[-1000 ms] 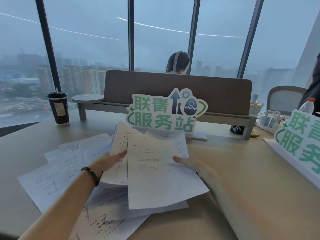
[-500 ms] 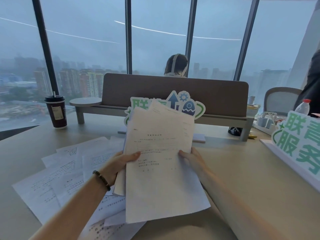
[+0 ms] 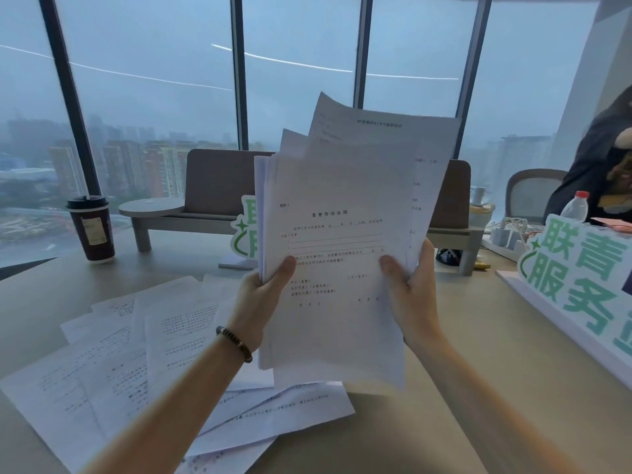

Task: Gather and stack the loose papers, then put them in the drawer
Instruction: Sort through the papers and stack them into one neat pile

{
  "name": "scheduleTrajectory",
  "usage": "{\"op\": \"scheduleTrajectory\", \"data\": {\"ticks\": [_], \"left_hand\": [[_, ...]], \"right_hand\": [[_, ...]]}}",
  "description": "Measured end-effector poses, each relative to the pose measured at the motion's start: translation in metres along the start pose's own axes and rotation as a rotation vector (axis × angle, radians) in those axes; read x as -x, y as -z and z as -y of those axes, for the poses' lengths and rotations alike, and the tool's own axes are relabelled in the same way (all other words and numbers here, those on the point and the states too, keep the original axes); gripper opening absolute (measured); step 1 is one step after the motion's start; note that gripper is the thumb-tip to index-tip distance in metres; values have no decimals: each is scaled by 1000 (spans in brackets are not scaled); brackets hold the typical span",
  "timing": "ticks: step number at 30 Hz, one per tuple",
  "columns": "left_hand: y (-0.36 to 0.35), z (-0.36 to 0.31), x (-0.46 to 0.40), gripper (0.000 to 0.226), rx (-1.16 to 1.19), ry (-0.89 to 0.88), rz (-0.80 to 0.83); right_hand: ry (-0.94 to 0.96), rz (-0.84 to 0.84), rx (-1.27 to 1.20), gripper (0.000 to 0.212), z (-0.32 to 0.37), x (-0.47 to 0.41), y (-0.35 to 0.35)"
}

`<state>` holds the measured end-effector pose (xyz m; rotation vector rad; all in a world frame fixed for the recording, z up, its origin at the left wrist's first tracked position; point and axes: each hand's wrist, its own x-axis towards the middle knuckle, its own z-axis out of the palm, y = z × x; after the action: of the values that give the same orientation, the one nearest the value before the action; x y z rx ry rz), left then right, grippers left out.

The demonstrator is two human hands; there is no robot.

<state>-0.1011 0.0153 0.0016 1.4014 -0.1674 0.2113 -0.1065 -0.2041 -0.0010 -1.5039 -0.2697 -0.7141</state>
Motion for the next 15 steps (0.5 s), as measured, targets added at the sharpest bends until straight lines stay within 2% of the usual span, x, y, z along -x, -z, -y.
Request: {"op": "scheduleTrajectory", "data": {"ticks": [5,13,15], "left_hand": [[-4,2,6,22,56,-17,63],[1,13,11,38,115,-10,131],[4,14,11,44,129,-18,157]], "right_hand": [[29,-29,-34,36,-1,8,4],[68,34,-36,54,4,6,12],[83,35,1,66,9,0,14]]}}
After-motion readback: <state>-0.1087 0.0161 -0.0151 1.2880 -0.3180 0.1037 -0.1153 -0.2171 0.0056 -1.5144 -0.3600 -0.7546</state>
